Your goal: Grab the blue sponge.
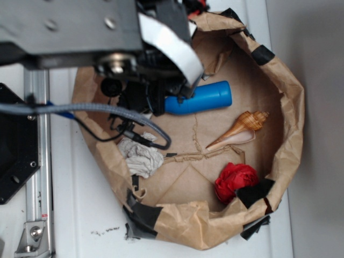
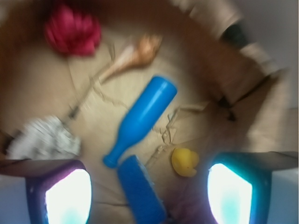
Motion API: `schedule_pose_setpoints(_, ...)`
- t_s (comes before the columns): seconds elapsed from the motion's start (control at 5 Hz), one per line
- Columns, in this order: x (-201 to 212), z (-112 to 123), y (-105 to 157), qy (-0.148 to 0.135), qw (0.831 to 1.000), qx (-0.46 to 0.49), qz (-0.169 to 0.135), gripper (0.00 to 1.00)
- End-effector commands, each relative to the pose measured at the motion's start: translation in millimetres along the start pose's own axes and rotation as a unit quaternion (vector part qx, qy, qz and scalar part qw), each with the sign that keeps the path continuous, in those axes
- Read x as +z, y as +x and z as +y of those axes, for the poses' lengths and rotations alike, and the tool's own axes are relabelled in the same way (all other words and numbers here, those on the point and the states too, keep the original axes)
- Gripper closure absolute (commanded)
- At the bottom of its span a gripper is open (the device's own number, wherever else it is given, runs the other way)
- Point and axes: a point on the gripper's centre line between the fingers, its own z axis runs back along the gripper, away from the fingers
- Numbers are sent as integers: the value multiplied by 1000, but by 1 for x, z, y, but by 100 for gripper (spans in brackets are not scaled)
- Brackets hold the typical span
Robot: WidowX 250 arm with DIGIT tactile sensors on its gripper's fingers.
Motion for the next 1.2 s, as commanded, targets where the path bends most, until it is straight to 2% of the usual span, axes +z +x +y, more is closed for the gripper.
schedule_pose_setpoints(0.0, -45, -16, -13, 4, 997, -46, 54, 0)
schedule_pose_setpoints(0.2, -64, -26, -25, -3, 993, -88, 83, 0)
schedule_pose_setpoints(0.4, -76, -32, -23, -43, 993, -100, 55, 0)
schedule_pose_setpoints(0.8, -74, -25, -26, -55, 995, -70, 41, 0)
schedule_pose_setpoints(1.0, -85, -24, -29, -53, 995, -55, 68, 77)
